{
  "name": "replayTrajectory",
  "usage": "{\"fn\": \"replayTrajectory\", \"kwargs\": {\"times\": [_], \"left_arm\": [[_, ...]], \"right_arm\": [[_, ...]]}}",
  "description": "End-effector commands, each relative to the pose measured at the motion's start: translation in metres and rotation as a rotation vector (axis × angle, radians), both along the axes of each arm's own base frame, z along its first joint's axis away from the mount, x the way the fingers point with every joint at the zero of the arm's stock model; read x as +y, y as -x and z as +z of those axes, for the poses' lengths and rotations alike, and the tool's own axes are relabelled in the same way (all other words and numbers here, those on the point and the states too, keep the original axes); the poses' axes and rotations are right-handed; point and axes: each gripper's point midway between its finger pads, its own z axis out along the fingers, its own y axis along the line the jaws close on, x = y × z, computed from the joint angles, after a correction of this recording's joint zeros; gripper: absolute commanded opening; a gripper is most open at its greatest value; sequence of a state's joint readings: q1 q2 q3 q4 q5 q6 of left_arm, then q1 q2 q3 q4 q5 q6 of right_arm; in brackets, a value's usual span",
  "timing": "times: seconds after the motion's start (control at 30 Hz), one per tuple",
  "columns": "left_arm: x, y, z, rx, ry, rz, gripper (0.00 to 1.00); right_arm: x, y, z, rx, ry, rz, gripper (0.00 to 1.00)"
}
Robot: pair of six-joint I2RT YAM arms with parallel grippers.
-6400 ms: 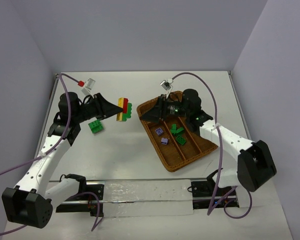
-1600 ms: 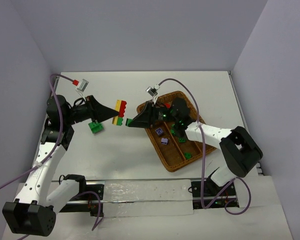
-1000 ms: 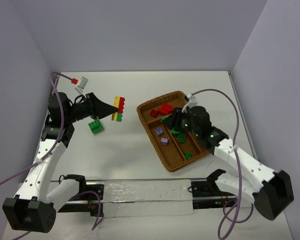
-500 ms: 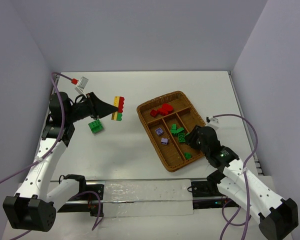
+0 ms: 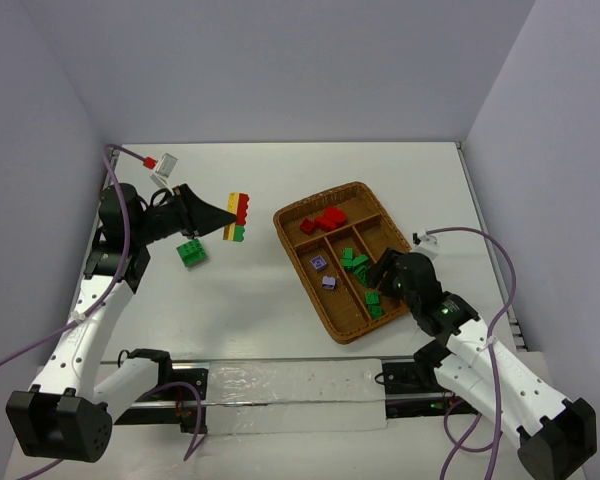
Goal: Sort the legos into containers by color
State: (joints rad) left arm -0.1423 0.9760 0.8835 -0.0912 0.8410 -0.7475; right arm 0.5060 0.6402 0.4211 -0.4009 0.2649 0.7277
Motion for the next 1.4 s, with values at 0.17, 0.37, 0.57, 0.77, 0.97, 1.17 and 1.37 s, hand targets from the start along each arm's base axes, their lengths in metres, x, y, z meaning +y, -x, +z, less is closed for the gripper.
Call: {"fn": "replayTrajectory", "kwargs": {"times": [0.17, 0.37, 0.57, 0.77, 0.97, 1.17, 1.37], "left_arm": [[-0.006, 0.0, 0.007, -0.047, 0.041, -0.06, 0.0], [-0.012, 0.015, 0.008, -0.064, 0.081, -0.151, 0.0], [-0.015, 0.025, 0.01, -0.075, 0.095, -0.19, 0.0], [-0.016, 0.026, 0.009, -0.075, 0.097, -0.189, 0.0], [-0.016, 0.025, 0.013, -0.077, 0.1, -0.183, 0.0], [-0.016, 0.026, 0.017, -0.088, 0.099, -0.182, 0.0], [-0.016, 0.026, 0.016, -0.08, 0.093, -0.175, 0.0]], "right_arm": [[0.097, -0.022, 0.13, -0.388, -0.222, 0.45, 0.66], [0.175, -0.013, 0.197, -0.529, -0.384, 0.894, 0.75], [0.209, -0.006, 0.241, -0.595, -0.542, 1.13, 0.77], [0.229, -0.011, 0.255, -0.595, -0.639, 1.215, 0.77], [0.248, -0.017, 0.257, -0.562, -0.682, 1.252, 0.77], [0.263, -0.021, 0.255, -0.537, -0.696, 1.269, 0.77], [0.276, -0.02, 0.244, -0.497, -0.717, 1.298, 0.75]]}}
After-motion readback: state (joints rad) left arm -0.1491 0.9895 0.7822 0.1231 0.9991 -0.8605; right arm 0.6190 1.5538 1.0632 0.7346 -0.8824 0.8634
